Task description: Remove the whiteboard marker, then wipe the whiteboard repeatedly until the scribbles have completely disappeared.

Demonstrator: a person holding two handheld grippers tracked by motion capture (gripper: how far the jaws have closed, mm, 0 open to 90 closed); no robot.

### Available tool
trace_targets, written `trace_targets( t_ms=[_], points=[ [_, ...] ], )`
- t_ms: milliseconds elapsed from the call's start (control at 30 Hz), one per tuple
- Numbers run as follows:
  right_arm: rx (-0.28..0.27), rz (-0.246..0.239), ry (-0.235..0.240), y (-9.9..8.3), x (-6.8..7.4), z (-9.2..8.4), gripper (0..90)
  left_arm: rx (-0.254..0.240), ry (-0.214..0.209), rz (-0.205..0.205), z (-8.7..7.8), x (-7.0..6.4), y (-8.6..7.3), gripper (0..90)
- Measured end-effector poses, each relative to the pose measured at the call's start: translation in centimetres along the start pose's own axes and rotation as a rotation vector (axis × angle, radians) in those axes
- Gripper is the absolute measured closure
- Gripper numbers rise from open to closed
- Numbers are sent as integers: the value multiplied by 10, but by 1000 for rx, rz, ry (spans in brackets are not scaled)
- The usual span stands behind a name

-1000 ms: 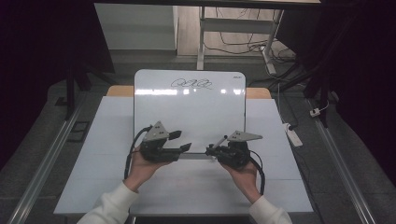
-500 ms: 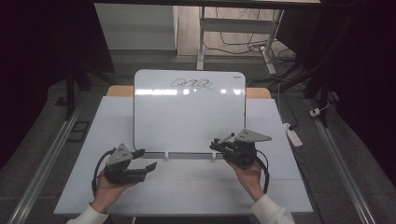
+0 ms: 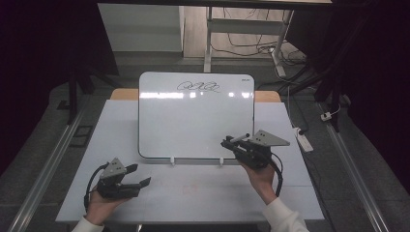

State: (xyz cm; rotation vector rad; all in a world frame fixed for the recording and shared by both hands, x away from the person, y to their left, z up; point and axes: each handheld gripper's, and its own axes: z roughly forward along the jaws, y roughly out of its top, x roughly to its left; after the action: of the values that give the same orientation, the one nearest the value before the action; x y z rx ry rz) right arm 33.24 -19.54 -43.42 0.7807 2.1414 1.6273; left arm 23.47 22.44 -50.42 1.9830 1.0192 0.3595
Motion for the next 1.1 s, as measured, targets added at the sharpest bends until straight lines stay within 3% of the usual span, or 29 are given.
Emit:
trace_targets(
  t_ms=[433, 867, 1100],
  points=[
    [-64, -2, -37, 21, -9, 11, 774, 3, 8, -9, 0, 2, -2, 260],
    [-91, 3, -118, 64, -37, 56, 774, 31, 8, -7, 6, 3, -5, 259],
    [-70, -2, -164, 92, -51, 94, 774, 34, 11, -8, 7, 4, -6, 260]
  ],
)
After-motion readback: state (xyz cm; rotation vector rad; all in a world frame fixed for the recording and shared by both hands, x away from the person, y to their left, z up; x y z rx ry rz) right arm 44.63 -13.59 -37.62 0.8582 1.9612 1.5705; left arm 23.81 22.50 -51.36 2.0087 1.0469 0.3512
